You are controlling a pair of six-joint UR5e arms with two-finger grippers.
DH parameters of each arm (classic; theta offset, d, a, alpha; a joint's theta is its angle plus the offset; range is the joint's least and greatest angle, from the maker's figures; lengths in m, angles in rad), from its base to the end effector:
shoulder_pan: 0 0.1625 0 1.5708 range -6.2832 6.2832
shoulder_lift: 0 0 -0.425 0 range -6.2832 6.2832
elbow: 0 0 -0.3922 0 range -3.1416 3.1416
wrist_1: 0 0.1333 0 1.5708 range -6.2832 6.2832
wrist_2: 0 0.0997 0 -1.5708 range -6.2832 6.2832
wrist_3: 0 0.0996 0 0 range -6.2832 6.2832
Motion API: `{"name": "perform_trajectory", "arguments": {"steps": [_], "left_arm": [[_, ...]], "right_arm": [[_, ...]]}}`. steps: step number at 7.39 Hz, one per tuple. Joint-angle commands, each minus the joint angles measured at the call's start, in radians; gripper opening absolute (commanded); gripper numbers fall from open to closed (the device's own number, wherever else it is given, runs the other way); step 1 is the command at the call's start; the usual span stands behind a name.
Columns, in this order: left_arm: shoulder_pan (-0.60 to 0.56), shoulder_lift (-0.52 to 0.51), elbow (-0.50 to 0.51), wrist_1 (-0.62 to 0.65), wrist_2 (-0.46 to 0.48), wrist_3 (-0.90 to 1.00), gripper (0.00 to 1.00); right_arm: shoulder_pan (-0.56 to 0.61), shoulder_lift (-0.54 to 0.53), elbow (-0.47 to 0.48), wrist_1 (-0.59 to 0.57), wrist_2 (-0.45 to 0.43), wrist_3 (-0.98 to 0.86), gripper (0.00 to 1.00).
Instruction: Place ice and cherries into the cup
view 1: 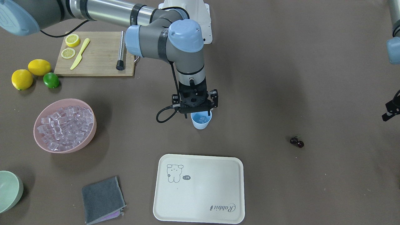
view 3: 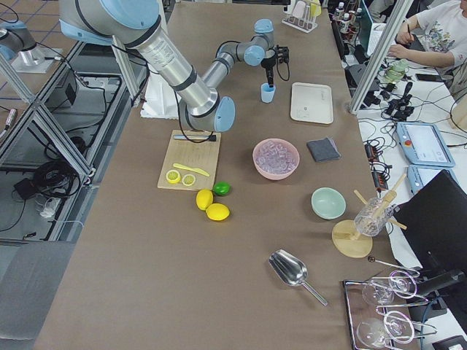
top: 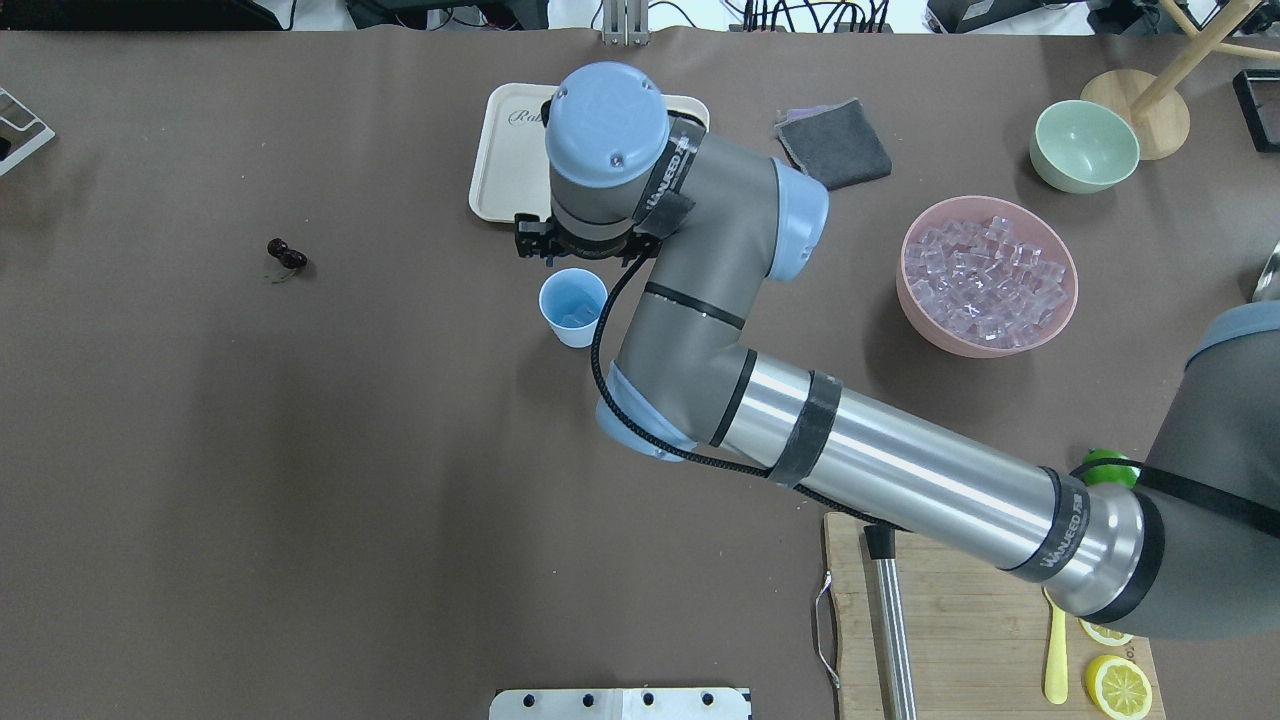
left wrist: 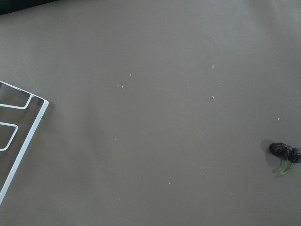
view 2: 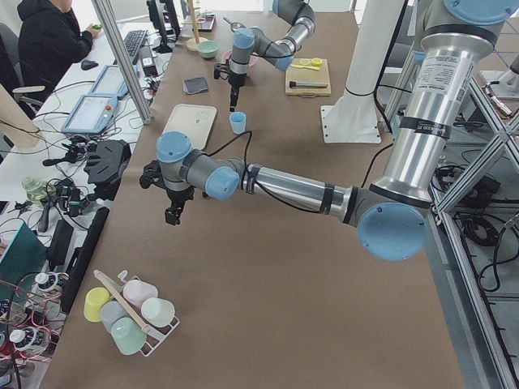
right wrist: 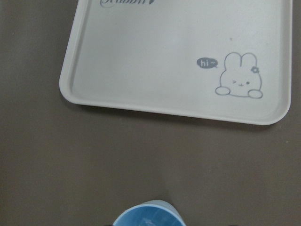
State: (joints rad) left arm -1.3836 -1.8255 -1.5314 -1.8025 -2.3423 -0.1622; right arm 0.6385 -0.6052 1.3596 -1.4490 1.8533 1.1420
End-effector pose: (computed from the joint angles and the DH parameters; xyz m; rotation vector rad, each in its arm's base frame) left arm 0.0510 -0.6122 0.5113 0.2863 0.8209 0.1958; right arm -0.5575 -0.5452 0.1203 0.2151 -0.8832 0.0713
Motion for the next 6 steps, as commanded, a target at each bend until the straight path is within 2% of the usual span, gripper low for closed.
{"name": "perform_trajectory", "arguments": {"steps": [1, 2, 4, 5, 6], "left_arm": [[0.0, 0.002, -0.004, 0.0, 0.0, 0.0, 0.98], [0.0, 0.002, -0.009, 0.0, 0.0, -0.003, 0.98], [0.0, 0.002, -0.01, -0.003, 0.0, -0.028, 0.98], [0.0, 0.002, -0.013, -0.003, 0.0, -0.027, 0.98], [-0.002, 0.005, -0.016, -0.003, -0.002, -0.028, 0.98]], "right_arm": [[0.18, -0.203, 0.112, 0.009, 0.2, -0.232, 1.0], [0.2, -0.351, 0.212, 0.009, 0.204, -0.337, 1.0], [0.288, -0.538, 0.405, -0.091, 0.332, -0.389, 0.98], [0.285, -0.615, 0.45, -0.117, 0.327, -0.399, 0.98], [0.279, -0.687, 0.444, -0.108, 0.32, -0.418, 0.97]]}}
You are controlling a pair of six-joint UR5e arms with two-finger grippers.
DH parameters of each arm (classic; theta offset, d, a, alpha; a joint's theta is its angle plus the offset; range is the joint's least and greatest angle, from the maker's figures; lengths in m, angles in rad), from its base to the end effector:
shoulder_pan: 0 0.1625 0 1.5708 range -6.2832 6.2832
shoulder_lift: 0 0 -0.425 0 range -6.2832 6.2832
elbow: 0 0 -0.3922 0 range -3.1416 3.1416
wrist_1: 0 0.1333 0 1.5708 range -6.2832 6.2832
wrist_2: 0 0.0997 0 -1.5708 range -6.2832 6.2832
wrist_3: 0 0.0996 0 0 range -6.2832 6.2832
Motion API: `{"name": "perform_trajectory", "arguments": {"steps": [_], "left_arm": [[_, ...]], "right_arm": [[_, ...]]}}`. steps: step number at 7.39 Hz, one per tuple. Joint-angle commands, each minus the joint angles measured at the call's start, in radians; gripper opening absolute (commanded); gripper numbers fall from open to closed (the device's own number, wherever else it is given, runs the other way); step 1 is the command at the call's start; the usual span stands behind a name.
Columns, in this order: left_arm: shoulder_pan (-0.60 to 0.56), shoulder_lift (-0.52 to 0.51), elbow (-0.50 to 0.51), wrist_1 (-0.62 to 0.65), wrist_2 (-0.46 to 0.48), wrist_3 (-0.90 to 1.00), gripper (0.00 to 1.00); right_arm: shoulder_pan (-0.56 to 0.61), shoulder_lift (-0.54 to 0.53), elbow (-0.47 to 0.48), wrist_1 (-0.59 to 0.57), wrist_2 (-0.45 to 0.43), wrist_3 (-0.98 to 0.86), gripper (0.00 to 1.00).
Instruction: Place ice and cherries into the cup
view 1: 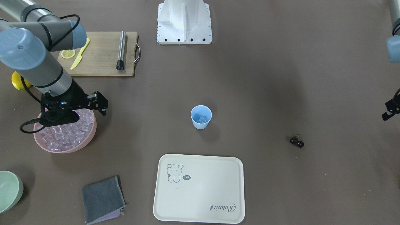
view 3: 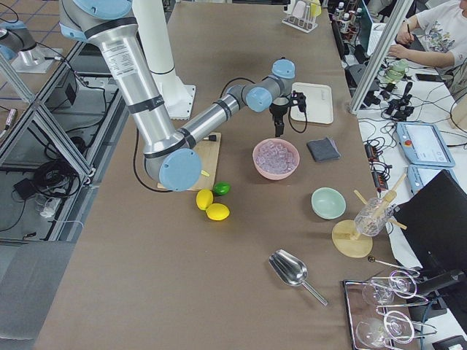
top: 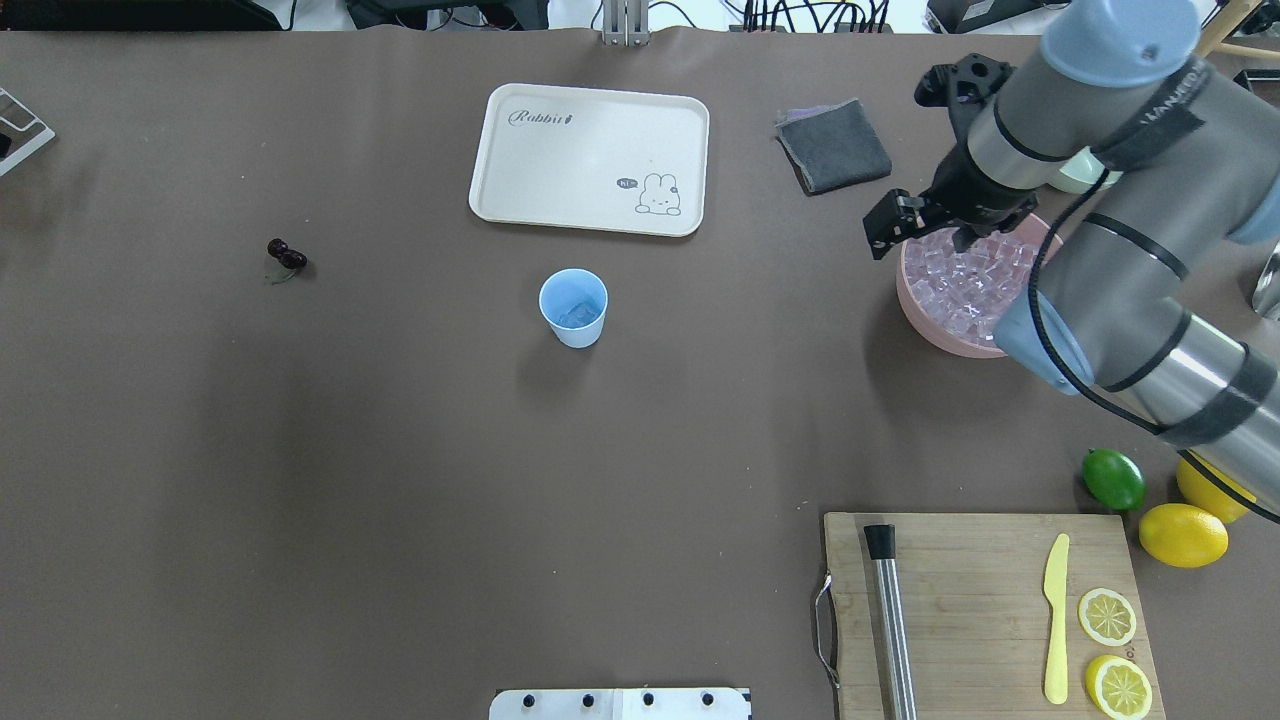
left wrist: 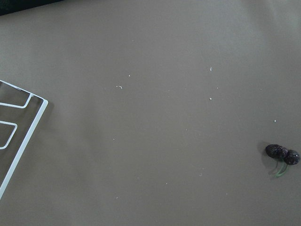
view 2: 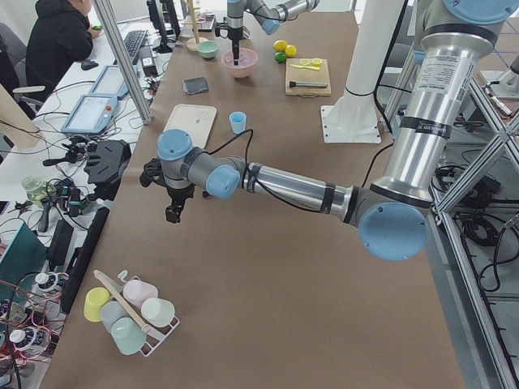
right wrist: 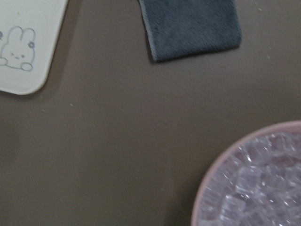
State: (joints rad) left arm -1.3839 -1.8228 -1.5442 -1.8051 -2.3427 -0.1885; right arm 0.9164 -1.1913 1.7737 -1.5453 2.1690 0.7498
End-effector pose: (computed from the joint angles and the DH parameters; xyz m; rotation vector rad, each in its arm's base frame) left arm 0.0505 -0.6105 0.5061 0.2874 0.8261 0.1759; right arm -0.3124 -0.5340 0.3522 0.0757 -0.8222 -0.0918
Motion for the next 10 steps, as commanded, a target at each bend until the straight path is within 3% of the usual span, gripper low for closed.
{"name": "perform_trajectory", "arguments": {"steps": [1, 8, 10], "left_arm": [[0.0, 0.0, -0.004, 0.0, -0.001, -0.002, 0.98], [-0.001, 0.017, -0.039, 0.001, -0.001, -0.002, 0.98], [-0.001, 0.019, -0.047, 0.001, -0.001, -0.002, 0.98]], "right_arm": [[0.004, -0.14, 0.038, -0.009, 0.009, -0.055, 0.97], [-0.037, -0.134, 0.018, -0.009, -0.049, -0.053, 0.87], [-0.037, -0.093, -0.012, -0.009, -0.064, -0.052, 0.88]]}}
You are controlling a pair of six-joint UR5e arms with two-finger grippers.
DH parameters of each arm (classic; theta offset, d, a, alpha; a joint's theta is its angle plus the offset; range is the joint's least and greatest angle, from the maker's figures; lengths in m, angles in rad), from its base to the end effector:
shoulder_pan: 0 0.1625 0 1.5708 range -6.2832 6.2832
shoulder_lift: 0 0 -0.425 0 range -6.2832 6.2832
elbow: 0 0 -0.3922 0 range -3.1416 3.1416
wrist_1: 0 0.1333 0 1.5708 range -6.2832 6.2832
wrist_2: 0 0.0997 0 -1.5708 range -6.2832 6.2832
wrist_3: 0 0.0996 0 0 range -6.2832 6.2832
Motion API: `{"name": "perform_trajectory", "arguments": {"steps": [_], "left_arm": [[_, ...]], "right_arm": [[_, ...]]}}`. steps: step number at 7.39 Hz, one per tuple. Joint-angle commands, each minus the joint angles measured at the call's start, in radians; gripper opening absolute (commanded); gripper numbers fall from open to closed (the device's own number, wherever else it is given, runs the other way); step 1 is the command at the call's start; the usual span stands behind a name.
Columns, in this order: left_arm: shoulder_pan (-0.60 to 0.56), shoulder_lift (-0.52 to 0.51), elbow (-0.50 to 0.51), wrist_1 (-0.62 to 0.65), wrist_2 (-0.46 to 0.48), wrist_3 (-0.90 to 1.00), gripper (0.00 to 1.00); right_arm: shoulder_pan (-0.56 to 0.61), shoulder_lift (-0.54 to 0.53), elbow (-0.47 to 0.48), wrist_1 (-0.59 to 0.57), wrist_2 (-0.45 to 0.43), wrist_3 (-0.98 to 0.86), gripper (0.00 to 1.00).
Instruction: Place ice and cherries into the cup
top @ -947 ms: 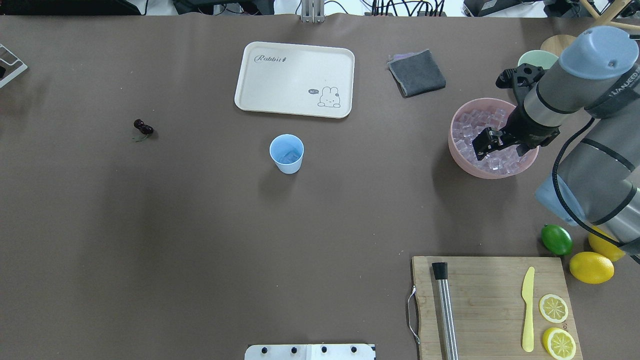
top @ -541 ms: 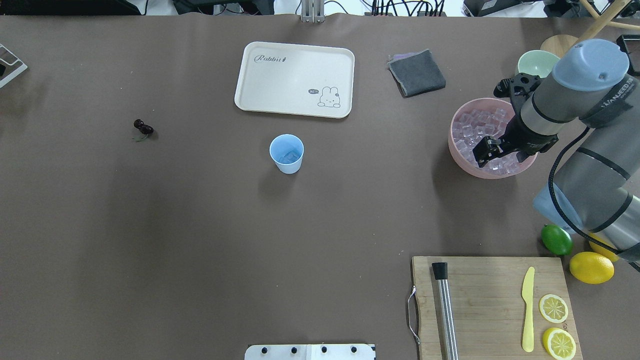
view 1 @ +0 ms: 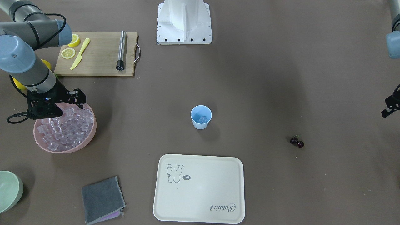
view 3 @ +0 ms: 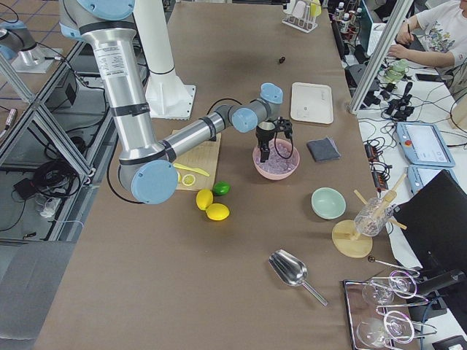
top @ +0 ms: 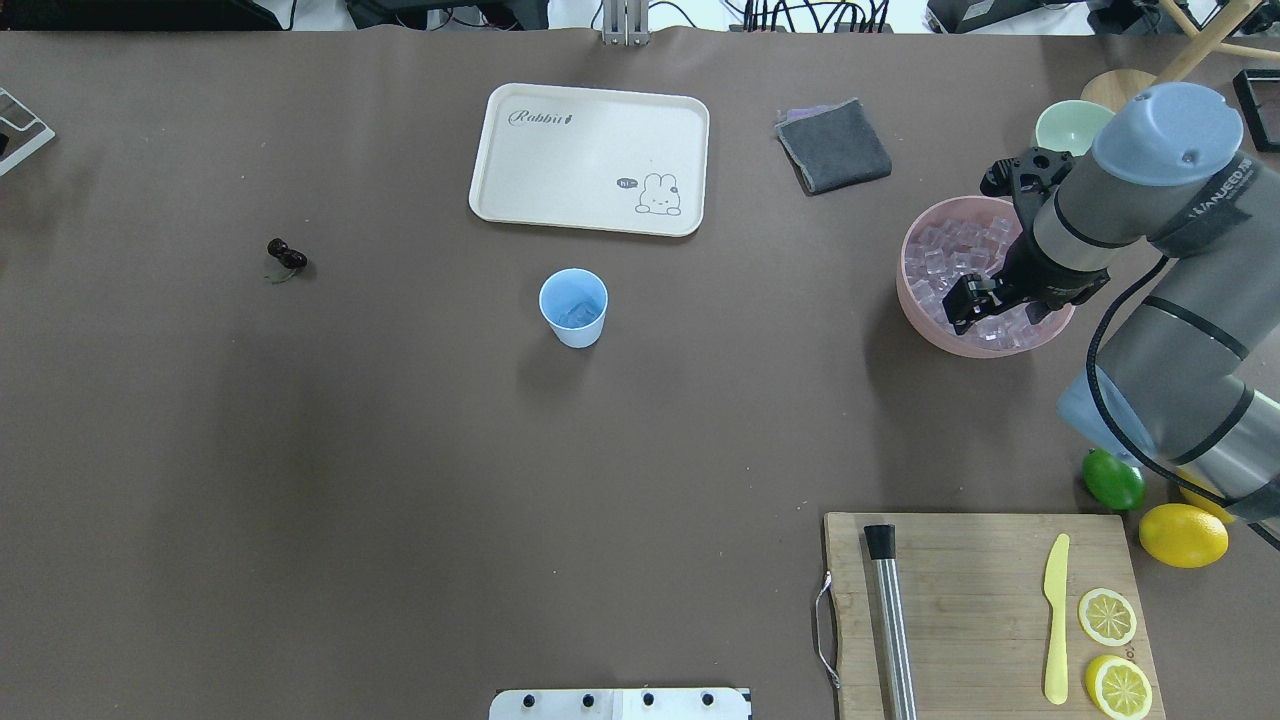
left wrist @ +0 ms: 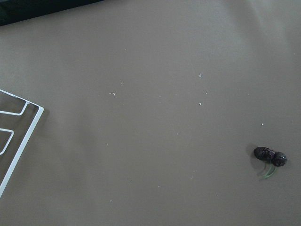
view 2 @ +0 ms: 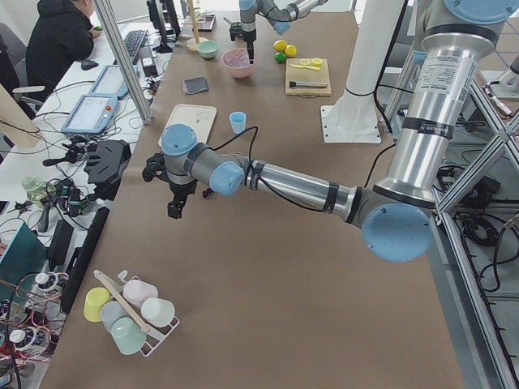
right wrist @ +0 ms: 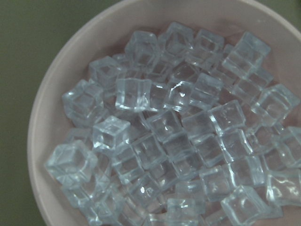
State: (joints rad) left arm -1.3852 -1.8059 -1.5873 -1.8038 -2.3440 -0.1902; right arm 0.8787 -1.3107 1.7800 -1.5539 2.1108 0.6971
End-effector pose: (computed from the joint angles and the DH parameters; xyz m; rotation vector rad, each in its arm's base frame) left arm 0.0481 -0.6017 0.4948 0.3104 0.8302 0.1830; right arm -0.3115 -0.5044 0.4248 0.0256 -0.7101 -0.1265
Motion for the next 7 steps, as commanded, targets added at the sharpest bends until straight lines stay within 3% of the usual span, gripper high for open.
{"name": "perform_trajectory", "arguments": {"steps": [1, 5, 6, 7], "left_arm": [[0.0, 0.003, -0.002, 0.0, 0.0, 0.0, 0.98], [0.0, 0.01, -0.011, -0.002, 0.005, -0.009, 0.98], [0.0, 0.011, -0.014, -0.002, 0.002, -0.009, 0.98], [0.002, 0.011, -0.016, -0.002, 0.002, -0.009, 0.98]], "right_arm": [[0.0, 0.027, -0.021, 0.0, -0.006, -0.001, 0.88], [-0.003, 0.018, -0.051, 0.049, -0.015, -0.002, 0.87], [-0.003, 0.013, -0.053, 0.049, -0.017, -0.002, 0.75], [-0.003, 0.005, -0.054, 0.049, -0.025, -0.002, 0.71]]}}
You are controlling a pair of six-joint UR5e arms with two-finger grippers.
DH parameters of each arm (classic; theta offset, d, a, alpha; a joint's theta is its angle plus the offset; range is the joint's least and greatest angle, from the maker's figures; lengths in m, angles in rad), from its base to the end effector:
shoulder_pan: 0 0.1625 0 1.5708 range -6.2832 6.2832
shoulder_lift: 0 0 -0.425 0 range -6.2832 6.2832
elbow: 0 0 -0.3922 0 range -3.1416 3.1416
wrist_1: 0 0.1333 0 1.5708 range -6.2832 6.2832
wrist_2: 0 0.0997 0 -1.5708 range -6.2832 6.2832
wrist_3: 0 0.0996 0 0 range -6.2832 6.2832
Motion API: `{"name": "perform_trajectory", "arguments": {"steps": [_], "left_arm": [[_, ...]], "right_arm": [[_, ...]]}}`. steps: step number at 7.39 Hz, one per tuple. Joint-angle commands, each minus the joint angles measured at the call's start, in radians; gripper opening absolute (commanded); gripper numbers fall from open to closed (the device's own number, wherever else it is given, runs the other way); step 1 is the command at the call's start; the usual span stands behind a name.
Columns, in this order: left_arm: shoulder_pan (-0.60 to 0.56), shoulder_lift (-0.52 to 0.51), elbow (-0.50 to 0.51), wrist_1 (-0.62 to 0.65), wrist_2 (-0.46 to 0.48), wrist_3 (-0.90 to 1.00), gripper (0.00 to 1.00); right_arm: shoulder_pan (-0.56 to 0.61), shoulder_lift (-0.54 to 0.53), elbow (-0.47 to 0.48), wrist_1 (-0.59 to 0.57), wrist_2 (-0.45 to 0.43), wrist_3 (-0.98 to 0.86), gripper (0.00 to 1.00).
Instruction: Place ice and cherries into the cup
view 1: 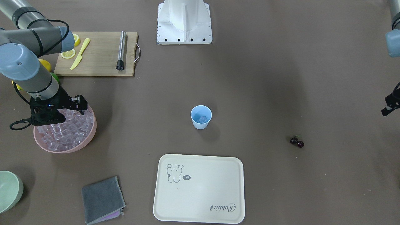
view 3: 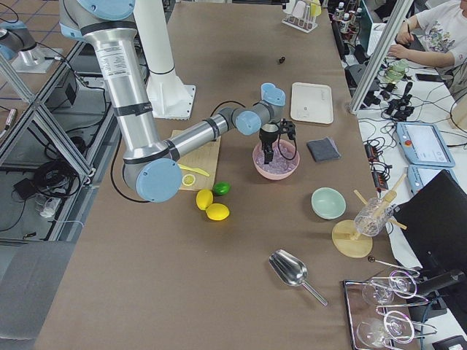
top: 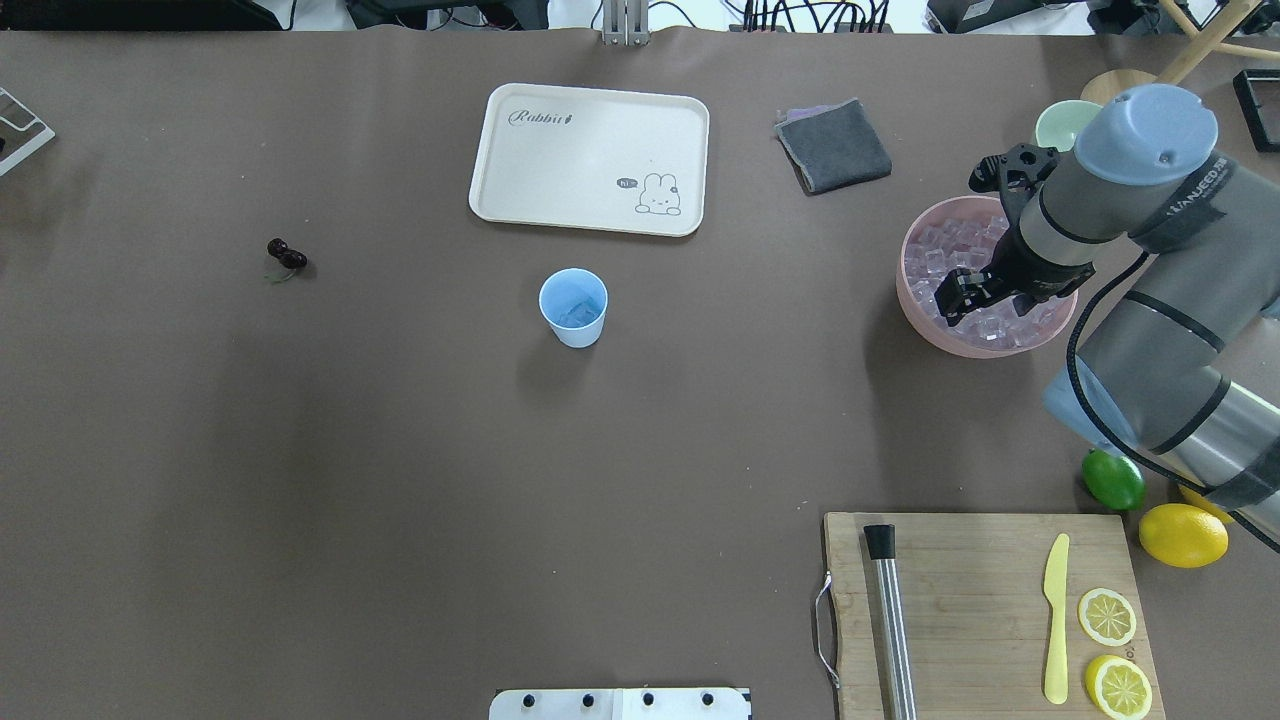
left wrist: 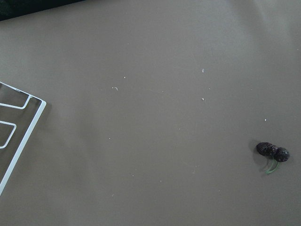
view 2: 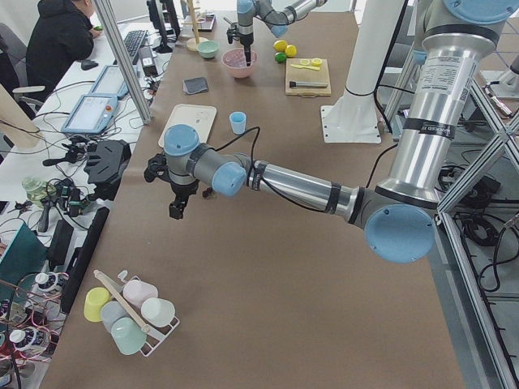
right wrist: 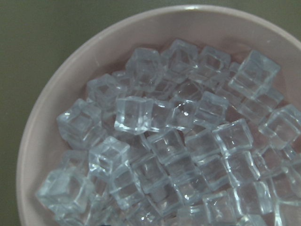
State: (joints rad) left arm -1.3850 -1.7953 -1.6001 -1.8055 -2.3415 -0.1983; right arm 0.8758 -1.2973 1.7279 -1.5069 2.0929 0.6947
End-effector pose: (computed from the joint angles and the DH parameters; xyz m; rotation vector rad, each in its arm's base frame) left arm 0.0473 -0.5974 0.4947 0.3112 0.8295 0.1765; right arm -0.3199 -0.5143 0.4367 0.0437 -0.7021 -0.1294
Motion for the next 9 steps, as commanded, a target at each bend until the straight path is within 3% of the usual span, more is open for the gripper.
{"name": "perform_trajectory", "arguments": {"steps": [1, 7, 8, 9], "left_arm": [[0.0, 0.005, -0.003, 0.0, -0.001, 0.0, 0.98], [0.001, 0.028, -0.024, 0.0, -0.001, -0.001, 0.98], [0.001, 0.028, -0.026, 0.0, -0.001, -0.001, 0.98], [0.001, 0.028, -0.024, 0.0, -0.001, 0.0, 0.98]], "right_arm": [[0.002, -0.01, 0.008, 0.002, -0.007, 0.002, 0.7], [0.002, -0.017, 0.01, 0.004, -0.017, 0.002, 0.6], [0.0, -0.017, 0.01, 0.004, -0.023, 0.005, 0.48], [0.0, -0.017, 0.01, 0.004, -0.028, 0.002, 0.42]]}}
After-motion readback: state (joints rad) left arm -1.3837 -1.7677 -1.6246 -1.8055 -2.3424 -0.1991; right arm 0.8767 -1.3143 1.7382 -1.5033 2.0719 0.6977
